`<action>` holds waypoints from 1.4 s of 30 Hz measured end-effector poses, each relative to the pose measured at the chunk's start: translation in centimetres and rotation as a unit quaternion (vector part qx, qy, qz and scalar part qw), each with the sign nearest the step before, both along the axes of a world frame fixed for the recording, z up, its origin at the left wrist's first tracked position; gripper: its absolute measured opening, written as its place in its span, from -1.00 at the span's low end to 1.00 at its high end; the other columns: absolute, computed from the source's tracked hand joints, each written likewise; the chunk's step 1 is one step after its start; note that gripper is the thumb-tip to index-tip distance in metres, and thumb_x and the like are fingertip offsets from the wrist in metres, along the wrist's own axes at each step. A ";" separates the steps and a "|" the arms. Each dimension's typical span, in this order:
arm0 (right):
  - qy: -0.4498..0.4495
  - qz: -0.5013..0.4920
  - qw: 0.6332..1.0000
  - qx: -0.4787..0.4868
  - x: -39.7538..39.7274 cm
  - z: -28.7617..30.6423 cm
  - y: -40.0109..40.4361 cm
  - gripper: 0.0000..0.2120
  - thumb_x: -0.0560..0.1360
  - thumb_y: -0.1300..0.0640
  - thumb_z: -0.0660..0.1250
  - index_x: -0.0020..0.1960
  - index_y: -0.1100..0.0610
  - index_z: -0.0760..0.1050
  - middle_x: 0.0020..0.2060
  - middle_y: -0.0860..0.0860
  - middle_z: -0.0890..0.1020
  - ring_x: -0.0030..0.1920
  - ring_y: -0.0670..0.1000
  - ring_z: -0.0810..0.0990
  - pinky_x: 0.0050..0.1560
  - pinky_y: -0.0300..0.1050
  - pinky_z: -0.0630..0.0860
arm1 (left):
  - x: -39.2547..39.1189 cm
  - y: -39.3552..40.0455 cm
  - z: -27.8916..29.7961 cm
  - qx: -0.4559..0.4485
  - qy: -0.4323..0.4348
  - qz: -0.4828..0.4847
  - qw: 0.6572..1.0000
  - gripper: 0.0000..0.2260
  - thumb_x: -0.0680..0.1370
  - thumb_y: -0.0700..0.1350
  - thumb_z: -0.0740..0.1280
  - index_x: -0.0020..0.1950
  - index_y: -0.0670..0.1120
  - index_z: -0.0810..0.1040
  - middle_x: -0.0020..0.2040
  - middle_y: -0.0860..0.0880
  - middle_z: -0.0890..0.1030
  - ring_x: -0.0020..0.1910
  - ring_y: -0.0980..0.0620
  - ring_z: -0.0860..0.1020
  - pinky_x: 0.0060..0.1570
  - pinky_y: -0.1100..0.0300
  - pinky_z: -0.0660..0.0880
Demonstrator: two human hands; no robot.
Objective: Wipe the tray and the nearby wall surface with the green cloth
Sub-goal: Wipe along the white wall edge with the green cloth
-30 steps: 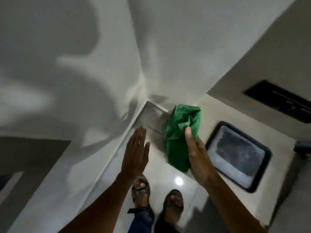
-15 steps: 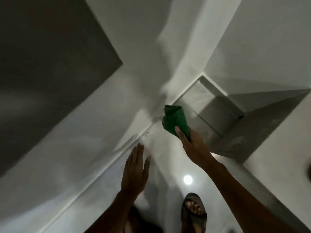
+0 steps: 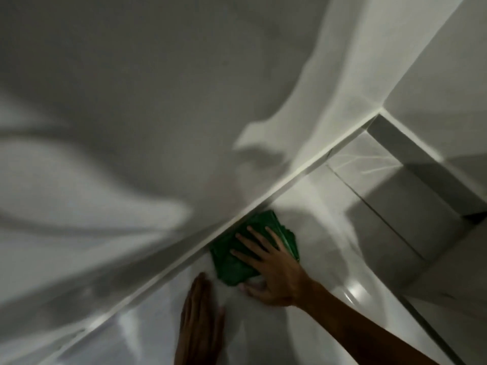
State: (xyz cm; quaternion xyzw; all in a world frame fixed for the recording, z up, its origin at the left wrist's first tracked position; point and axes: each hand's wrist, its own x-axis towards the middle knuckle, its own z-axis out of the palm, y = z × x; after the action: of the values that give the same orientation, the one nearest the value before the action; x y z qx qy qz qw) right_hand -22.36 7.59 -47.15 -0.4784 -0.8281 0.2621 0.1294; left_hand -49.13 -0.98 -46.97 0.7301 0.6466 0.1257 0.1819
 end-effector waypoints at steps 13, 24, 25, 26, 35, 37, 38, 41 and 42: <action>-0.068 -0.060 0.995 0.044 -1.7 -0.1 -0.1 -0.38 0.70 -0.37 0.19 0.65 -0.10 0.42 0.69 0.04 0.42 0.72 0.23 0.29 0.72 0.41 0.15 | 1.6 0.0 -1.0 0.043 0.061 0.013 0.997 -0.35 0.78 0.18 0.03 0.72 -0.24 0.29 0.76 -0.19 0.26 0.80 0.03 0.06 0.78 0.04 -0.05; -0.020 -0.142 0.988 0.065 -5.0 -0.6 -0.7 -0.40 0.53 -0.23 0.39 0.53 -0.06 0.59 0.61 0.12 0.50 0.70 0.27 0.32 0.70 0.45 0.12 | 1.4 0.4 -1.8 0.075 0.007 0.078 0.994 -0.45 0.75 0.00 0.14 0.72 -0.20 0.32 0.75 -0.16 0.29 0.76 -0.08 0.24 0.75 -0.09 0.14; -0.022 -0.112 0.991 0.069 -4.3 -0.6 -0.7 -0.42 0.57 -0.24 0.38 0.55 -0.08 0.57 0.63 0.08 0.49 0.71 0.25 0.31 0.70 0.43 0.13 | 1.3 0.3 -1.8 0.078 0.006 0.080 0.994 -0.45 0.75 -0.02 0.13 0.71 -0.21 0.33 0.75 -0.16 0.30 0.75 -0.08 0.24 0.76 -0.06 0.12; -0.030 -0.099 0.991 0.083 -3.2 -0.7 -0.4 -0.44 0.62 -0.26 0.35 0.57 -0.10 0.55 0.65 0.05 0.48 0.72 0.22 0.30 0.71 0.39 0.14 | 1.3 0.3 -1.7 0.080 0.006 0.080 0.994 -0.46 0.75 -0.02 0.13 0.71 -0.21 0.33 0.74 -0.15 0.29 0.75 -0.08 0.25 0.76 -0.02 0.09; -0.101 -0.217 0.969 0.053 -2.9 0.5 0.3 -0.38 0.65 -0.31 0.22 0.59 -0.03 0.51 0.70 0.14 0.37 0.76 0.31 0.15 0.75 0.43 -0.04 | 1.4 0.4 -1.3 0.058 -0.001 0.091 0.994 -0.42 0.74 0.01 0.12 0.74 -0.18 0.26 0.76 -0.12 0.24 0.76 -0.05 0.22 0.78 0.07 -0.01; -0.085 -0.153 0.983 0.055 -3.6 0.3 -0.3 -0.40 0.64 -0.32 0.23 0.59 -0.06 0.51 0.68 0.14 0.39 0.76 0.29 0.17 0.74 0.45 -0.01 | 1.3 0.5 -1.4 0.060 -0.004 0.088 0.994 -0.42 0.74 0.01 0.12 0.74 -0.19 0.27 0.76 -0.14 0.26 0.76 -0.07 0.23 0.78 0.05 0.00; -0.076 -0.123 0.987 0.063 -3.6 0.2 -0.4 -0.41 0.65 -0.32 0.23 0.59 -0.08 0.51 0.68 0.12 0.40 0.76 0.27 0.16 0.74 0.43 0.00 | 1.3 0.5 -1.5 0.060 -0.003 0.085 0.995 -0.42 0.74 0.00 0.12 0.74 -0.20 0.27 0.75 -0.15 0.27 0.76 -0.08 0.24 0.78 0.04 0.01; -0.078 -0.069 0.991 0.082 -2.3 0.0 0.0 -0.42 0.69 -0.34 0.19 0.62 -0.13 0.47 0.70 0.04 0.40 0.78 0.20 0.16 0.75 0.37 0.04 | 1.2 0.4 -1.6 0.055 -0.005 0.085 0.995 -0.42 0.73 0.00 0.12 0.74 -0.20 0.27 0.76 -0.15 0.26 0.77 -0.06 0.21 0.78 0.04 0.00; -0.094 -0.065 0.990 0.082 -1.5 0.1 0.2 -0.42 0.71 -0.36 0.14 0.64 -0.15 0.44 0.71 0.01 0.37 0.78 0.17 0.15 0.74 0.36 0.05 | 1.2 0.3 -1.6 0.052 -0.008 0.085 0.995 -0.41 0.73 0.01 0.12 0.75 -0.18 0.25 0.77 -0.13 0.24 0.78 -0.04 0.18 0.78 0.06 -0.02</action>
State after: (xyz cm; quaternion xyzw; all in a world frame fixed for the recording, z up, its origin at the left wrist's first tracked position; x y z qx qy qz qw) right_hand -23.84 7.77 -47.09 -0.5418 -0.8223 0.1382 0.1063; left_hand -47.93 -0.65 -48.52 0.6800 0.6974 0.1796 0.1377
